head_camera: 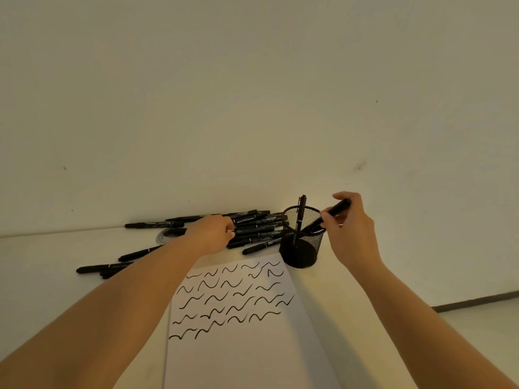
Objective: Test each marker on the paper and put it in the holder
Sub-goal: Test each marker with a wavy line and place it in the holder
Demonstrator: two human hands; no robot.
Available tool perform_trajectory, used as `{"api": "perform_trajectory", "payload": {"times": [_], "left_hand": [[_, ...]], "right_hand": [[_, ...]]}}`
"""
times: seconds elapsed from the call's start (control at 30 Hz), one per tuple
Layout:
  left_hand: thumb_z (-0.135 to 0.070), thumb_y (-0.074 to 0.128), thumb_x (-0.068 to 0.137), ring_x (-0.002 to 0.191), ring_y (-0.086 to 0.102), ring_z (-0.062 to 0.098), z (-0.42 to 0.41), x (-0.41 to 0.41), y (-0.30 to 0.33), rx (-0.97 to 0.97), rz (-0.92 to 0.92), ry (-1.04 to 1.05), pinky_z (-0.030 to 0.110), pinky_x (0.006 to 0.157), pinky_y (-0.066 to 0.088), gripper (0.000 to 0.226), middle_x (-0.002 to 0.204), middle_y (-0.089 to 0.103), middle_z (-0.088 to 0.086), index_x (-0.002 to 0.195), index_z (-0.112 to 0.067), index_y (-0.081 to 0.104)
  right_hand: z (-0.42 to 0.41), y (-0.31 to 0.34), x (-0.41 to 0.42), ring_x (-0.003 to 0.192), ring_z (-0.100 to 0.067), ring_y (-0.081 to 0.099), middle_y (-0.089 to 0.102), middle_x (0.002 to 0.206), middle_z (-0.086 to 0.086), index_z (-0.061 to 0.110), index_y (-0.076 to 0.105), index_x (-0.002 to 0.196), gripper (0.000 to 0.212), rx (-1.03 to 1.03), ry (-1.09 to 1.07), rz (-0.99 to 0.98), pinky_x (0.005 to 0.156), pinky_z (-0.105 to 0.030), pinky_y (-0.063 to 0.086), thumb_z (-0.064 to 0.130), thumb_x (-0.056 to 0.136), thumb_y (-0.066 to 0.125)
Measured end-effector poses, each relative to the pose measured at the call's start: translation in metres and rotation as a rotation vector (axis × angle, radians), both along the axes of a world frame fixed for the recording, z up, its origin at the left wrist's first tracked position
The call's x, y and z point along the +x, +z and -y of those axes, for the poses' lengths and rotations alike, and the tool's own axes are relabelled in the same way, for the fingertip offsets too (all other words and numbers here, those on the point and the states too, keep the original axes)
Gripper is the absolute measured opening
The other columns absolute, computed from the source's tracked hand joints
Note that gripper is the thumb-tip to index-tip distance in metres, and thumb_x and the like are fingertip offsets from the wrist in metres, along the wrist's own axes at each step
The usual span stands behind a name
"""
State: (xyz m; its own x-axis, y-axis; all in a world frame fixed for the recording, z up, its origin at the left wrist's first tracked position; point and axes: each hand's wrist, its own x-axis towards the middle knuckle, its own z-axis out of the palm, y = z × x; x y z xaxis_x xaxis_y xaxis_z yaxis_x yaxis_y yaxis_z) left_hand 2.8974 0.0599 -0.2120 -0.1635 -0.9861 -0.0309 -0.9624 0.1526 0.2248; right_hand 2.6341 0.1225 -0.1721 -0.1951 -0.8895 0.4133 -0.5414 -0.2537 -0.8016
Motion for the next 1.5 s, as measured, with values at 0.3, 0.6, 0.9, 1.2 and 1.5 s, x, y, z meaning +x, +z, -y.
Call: {"api": "perform_trajectory", "payload": {"times": [0.3, 0.6, 0.9, 1.2, 1.5], "left_hand": [[-0.030, 0.047, 0.094, 0.105, 0.054, 0.020, 0.011, -0.011, -0.009, 0.018, 0.033, 0.021, 0.036, 0.087, 0.047, 0.030, 0.120, 0.056, 0.003, 0.121, -0.019, 0.051], [-0.029, 0.054, 0.090, 0.101, 0.055, 0.021, 0.015, -0.008, -0.020, 0.001, 0.010, 0.055, 0.035, 0.086, 0.046, 0.029, 0.114, 0.057, 0.005, 0.116, -0.017, 0.055], [-0.031, 0.046, 0.093, 0.092, 0.054, 0.019, 0.005, 0.005, -0.022, -0.133, 0.019, 0.074, 0.032, 0.074, 0.043, 0.022, 0.106, 0.056, 0.002, 0.110, -0.019, 0.054], [-0.033, 0.046, 0.093, 0.093, 0.057, 0.015, -0.047, 0.010, 0.004, -0.242, -0.189, 0.106, 0.037, 0.080, 0.048, 0.023, 0.104, 0.062, -0.005, 0.112, -0.022, 0.053], [-0.027, 0.046, 0.093, 0.072, 0.058, -0.009, -0.140, -0.007, 0.018, -0.236, -0.572, 0.008, 0.018, 0.061, 0.042, 0.009, 0.076, 0.064, -0.019, 0.094, -0.036, 0.047]], "right_hand": [[0.009, -0.016, 0.001, 0.078, -0.020, 0.060, 0.064, 0.083, 0.001, 0.023, 0.047, 0.101, 0.017, 0.008, -0.003, -0.175, 0.067, -0.036, 0.048, 0.017, 0.088, 0.056], [0.009, -0.020, 0.009, 0.071, -0.021, 0.055, 0.061, 0.084, -0.003, 0.020, 0.051, 0.105, 0.012, -0.005, 0.012, -0.281, 0.062, -0.033, 0.045, 0.021, 0.092, 0.049], [-0.001, -0.018, 0.008, 0.089, -0.015, 0.049, 0.054, 0.094, 0.007, 0.020, 0.054, 0.105, 0.017, -0.052, -0.021, -0.351, 0.066, -0.025, 0.036, 0.021, 0.088, 0.056], [-0.030, -0.008, 0.029, 0.102, -0.027, 0.045, 0.058, 0.106, -0.009, 0.007, 0.059, 0.101, 0.026, -0.315, -0.121, -0.358, 0.082, -0.034, 0.041, 0.007, 0.076, 0.066], [-0.081, -0.015, 0.079, 0.069, -0.001, 0.055, 0.061, 0.075, 0.010, 0.036, 0.054, 0.083, 0.008, 0.066, 0.211, 0.128, 0.060, -0.014, 0.040, 0.028, 0.087, 0.056]]}}
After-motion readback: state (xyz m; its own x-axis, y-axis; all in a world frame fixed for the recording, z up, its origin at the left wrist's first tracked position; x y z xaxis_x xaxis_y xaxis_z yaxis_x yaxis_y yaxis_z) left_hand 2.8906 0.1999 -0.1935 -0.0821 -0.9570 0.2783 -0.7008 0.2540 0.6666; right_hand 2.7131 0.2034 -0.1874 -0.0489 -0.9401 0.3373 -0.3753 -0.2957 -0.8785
